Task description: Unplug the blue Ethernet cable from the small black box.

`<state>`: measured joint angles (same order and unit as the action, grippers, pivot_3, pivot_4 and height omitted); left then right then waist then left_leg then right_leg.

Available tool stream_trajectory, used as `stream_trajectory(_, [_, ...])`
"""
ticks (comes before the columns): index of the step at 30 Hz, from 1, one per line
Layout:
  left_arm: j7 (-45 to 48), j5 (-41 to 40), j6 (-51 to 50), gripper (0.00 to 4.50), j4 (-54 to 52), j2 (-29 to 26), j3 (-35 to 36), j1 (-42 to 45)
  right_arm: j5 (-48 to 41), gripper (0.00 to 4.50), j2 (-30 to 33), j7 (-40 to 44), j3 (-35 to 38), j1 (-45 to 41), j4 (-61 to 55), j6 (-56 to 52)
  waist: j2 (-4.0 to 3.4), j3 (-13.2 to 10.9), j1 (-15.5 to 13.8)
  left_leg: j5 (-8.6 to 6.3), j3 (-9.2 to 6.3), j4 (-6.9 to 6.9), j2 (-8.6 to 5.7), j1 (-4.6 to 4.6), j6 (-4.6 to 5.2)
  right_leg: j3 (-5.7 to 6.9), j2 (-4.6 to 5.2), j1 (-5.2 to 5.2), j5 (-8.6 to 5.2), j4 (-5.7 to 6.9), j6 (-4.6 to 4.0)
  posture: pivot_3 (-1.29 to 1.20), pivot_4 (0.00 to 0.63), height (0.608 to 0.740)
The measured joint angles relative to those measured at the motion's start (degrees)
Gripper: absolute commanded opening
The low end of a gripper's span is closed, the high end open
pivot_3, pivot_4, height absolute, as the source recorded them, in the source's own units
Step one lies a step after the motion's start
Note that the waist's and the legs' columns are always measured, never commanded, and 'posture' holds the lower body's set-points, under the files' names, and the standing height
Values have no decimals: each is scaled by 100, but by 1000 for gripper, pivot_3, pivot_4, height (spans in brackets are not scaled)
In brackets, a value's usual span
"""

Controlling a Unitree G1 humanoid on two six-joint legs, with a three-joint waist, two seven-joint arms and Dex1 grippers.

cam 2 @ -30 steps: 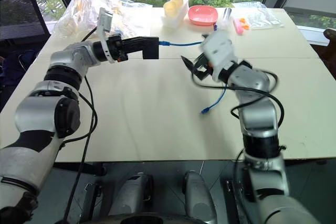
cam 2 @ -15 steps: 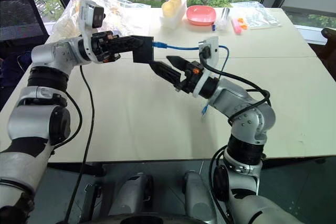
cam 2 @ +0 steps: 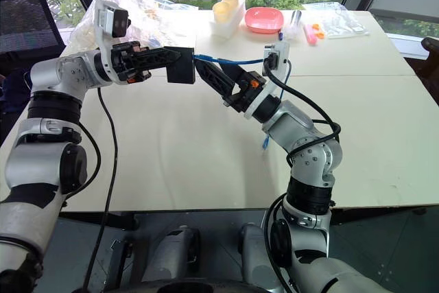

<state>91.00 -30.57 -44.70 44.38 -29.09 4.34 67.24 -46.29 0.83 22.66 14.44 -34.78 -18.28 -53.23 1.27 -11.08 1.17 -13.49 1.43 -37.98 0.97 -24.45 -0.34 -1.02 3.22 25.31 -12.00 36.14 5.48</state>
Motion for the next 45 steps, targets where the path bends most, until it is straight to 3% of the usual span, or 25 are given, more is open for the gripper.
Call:
stream_trajectory(4, [0, -1, -1, 510, -14, 23, 0, -4, -35, 4457, 0, -111, -105, 0, 41, 108, 0, 0, -1, 0, 0, 0, 0, 0, 0, 0, 0, 0, 0, 0, 0, 0, 150, 740])
stream_trajectory(6, [0, -1, -1, 510, -14, 24, 0, -5, -95, 3670, 4, -161, -112, 0, 95, 128, 0, 0, -1, 0, 0, 0, 0, 0, 0, 0, 0, 0, 0, -1, 0, 0, 150, 740])
stream_trajectory(13, [-46, -4, 0, 510, -13, 21, 15, -11, -457, 174, 20, -196, -199, 2, 133, 286, 0, 0, -2, 0, 0, 0, 1, 0, 0, 0, 0, 0, 0, -2, 0, 0, 150, 740])
stream_trajectory(14, [-25, -16, -6, 510, -9, 21, 38, -16, -493, 72, 40, -180, -218, 3, 135, 320, 0, 0, -2, 0, 0, 0, 1, 0, 0, -1, 0, 0, 0, -1, 0, 0, 150, 740])
stream_trajectory(31, [94, 15, 113, 510, 180, 41, -33, 34, -1227, 72, 301, -427, -246, 123, 188, 311, 0, 0, -4, 0, -1, 0, 1, -1, 0, -1, 0, 0, 0, -2, -1, 0, 150, 740])
stream_trajectory(37, [-93, 85, 428, 510, 683, -533, 337, 149, -1705, 72, 1093, -622, 543, 574, 227, 291, 0, 0, -11, -2, -1, 3, 1, -1, 4, -1, 3, 2, -2, -6, 1, 0, 150, 740])
stream_trajectory(41, [-88, 127, 443, 510, 689, -382, 319, 159, -1862, 72, 1147, -677, 488, 575, 227, 293, 0, 0, -17, -2, 3, 2, 1, -1, 4, -2, 1, 0, -2, -5, 0, 0, 150, 740])
stream_trajectory(45, [-386, 516, 1088, 510, 589, -176, 129, 28, -1374, 72, 1221, -942, 427, 571, 629, 596, 1, 1, -27, -2, 7, 1, 0, 3, 4, -4, 3, -4, -2, -7, 0, 0, 150, 740])
